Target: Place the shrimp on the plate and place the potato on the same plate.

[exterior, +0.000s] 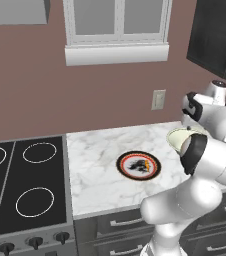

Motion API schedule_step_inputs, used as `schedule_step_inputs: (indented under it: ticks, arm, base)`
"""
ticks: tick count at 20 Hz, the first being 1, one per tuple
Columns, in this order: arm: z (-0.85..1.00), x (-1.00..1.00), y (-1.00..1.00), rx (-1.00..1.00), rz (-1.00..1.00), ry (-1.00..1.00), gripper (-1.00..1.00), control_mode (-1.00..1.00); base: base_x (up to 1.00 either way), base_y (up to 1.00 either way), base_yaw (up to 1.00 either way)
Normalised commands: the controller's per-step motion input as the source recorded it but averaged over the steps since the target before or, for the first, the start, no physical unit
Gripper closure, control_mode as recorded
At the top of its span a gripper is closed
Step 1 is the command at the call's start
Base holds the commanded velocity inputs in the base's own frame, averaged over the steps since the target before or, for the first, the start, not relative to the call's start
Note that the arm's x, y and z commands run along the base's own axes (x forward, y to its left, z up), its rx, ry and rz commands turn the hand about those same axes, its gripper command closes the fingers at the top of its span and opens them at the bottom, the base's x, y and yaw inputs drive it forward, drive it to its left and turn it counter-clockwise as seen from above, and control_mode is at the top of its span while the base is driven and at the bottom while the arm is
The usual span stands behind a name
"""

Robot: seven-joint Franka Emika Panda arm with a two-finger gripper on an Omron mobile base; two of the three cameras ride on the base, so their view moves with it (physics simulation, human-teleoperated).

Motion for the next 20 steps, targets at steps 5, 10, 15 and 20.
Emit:
schedule_step_inputs:
  ticks: [5, 10, 15, 20]
  arm:
    - [-0.27, 0.00, -0.05, 0.00, 0.00, 0.05, -1.00, -1.00]
    - [-0.26, 0.00, 0.00, 0.00, 0.00, 0.08, -1.00, -1.00]
    - [-0.26, 0.00, 0.00, 0.00, 0.00, 0.06, -1.00, -1.00]
    - [-0.20, 0.00, 0.00, 0.02, 0.00, 0.02, -1.00, -1.00]
  base:
    - [0.00, 0.00, 0.00]
    - [0.00, 0.00, 0.00]
    - [0.00, 0.00, 0.00]
    - [0.00, 0.00, 0.00]
